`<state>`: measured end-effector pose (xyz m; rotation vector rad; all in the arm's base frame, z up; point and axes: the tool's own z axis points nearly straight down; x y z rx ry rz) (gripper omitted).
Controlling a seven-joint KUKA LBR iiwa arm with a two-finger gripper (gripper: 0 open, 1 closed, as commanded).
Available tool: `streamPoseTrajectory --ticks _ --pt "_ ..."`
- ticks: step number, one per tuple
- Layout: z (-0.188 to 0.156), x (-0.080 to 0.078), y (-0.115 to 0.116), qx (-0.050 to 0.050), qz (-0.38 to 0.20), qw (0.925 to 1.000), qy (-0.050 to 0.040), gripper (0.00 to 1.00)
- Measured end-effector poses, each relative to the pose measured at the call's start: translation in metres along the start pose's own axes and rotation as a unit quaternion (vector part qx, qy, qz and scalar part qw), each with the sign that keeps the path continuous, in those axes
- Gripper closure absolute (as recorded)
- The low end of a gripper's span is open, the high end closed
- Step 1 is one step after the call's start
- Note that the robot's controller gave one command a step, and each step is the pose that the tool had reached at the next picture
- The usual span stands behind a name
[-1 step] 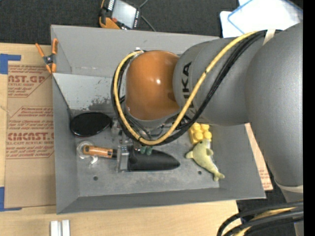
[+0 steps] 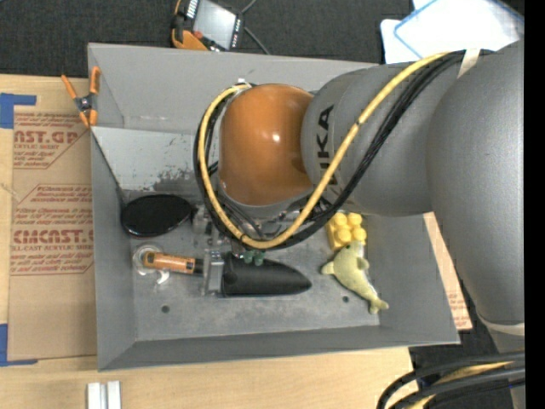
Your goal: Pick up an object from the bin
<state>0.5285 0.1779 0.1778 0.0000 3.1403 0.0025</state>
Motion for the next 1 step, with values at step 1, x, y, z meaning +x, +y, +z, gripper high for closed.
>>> streamPoseTrajectory --ticks 1 --pt "0.1098 0.0102 -0.0477 0.001 0.053 0.9986 0.0031 0.00"
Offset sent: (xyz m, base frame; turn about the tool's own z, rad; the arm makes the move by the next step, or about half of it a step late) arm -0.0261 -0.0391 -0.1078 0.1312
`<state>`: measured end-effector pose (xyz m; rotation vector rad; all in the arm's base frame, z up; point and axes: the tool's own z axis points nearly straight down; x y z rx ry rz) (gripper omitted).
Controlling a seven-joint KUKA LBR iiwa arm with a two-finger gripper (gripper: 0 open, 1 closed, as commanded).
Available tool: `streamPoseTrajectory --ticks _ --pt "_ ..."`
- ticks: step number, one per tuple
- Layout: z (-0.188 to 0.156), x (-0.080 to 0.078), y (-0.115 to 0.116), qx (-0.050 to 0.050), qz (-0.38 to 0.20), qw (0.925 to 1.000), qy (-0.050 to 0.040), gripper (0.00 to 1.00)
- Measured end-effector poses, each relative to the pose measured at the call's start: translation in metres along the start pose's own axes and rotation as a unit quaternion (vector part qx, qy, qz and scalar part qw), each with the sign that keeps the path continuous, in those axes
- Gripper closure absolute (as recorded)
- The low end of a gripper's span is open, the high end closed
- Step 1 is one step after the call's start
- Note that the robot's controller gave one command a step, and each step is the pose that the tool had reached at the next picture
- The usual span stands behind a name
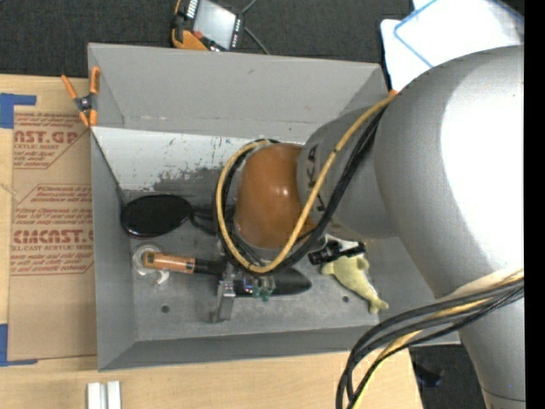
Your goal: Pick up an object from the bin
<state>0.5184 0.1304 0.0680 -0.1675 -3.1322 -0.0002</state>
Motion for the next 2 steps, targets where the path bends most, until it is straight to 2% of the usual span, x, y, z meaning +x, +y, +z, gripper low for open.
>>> streamPoseTrajectory --ticks 1,2 --pt "-0.002 0.017 0.008 -0.005 0.011 0.9999 -0.0083 0.00" --pt "-0.002 0.005 0.004 -0.003 0.004 1.0000 -0.0047 0.00"
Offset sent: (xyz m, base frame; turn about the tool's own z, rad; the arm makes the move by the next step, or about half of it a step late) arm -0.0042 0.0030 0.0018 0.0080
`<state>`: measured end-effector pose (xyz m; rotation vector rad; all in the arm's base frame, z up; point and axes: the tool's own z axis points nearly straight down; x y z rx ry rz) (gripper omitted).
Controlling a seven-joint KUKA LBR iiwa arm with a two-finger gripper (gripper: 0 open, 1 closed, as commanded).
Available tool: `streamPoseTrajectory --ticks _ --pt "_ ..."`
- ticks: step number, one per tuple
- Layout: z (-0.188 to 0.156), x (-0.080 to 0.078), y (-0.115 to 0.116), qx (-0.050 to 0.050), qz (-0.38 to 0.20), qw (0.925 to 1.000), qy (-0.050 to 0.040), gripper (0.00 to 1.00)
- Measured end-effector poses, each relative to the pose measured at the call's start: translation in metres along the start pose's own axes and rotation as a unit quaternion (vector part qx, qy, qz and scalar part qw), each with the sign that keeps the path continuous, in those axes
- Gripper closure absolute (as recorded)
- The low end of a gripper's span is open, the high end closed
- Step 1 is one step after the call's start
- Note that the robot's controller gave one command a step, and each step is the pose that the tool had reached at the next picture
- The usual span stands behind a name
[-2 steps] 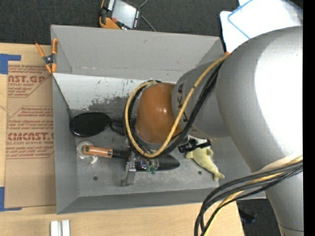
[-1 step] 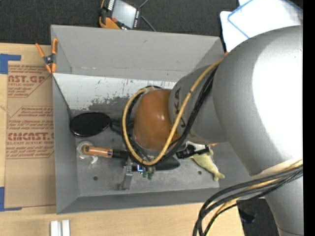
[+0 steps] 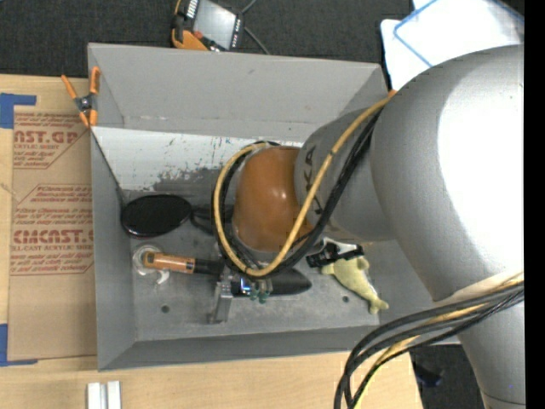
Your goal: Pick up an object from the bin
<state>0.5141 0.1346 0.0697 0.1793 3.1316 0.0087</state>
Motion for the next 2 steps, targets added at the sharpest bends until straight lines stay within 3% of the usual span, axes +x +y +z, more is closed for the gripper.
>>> streamPoseTrajectory --ticks 1,2 --pt "0.0001 0.0083 0.0035 -0.002 0.005 1.0000 -0.0023 0.00" --pt "-0.0002 0.0027 0.0024 -0.002 0.001 1.0000 -0.0022 1.00"
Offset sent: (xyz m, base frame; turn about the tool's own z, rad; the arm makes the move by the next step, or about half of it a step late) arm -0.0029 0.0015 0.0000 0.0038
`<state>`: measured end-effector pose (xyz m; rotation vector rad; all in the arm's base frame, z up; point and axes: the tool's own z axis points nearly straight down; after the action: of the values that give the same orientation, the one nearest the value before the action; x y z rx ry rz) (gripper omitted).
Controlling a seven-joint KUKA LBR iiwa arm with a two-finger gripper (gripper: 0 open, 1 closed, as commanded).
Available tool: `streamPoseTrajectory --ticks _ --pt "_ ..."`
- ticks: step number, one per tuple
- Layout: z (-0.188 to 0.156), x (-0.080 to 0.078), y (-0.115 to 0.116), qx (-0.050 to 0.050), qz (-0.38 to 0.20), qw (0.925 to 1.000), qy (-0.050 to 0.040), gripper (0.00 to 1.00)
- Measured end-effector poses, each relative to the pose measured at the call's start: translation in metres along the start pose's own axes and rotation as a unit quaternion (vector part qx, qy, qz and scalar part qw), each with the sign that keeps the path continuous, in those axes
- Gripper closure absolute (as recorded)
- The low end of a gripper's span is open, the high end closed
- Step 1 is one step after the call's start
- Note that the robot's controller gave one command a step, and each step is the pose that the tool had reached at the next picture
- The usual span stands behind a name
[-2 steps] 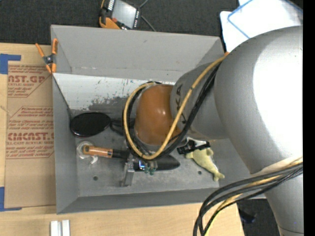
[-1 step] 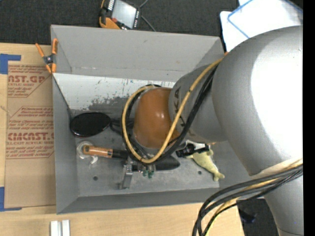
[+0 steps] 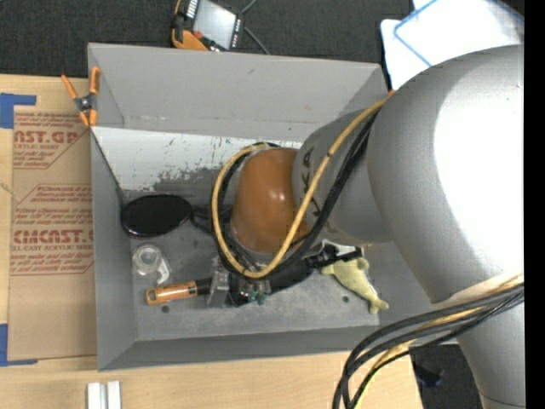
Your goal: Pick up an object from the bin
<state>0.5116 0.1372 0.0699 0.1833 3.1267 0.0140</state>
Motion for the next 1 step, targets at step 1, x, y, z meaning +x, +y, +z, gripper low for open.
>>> streamPoseTrajectory --ticks 1 --pt "-0.0002 0.0000 -0.0001 0.000 0.000 1.0000 0.0001 1.00"
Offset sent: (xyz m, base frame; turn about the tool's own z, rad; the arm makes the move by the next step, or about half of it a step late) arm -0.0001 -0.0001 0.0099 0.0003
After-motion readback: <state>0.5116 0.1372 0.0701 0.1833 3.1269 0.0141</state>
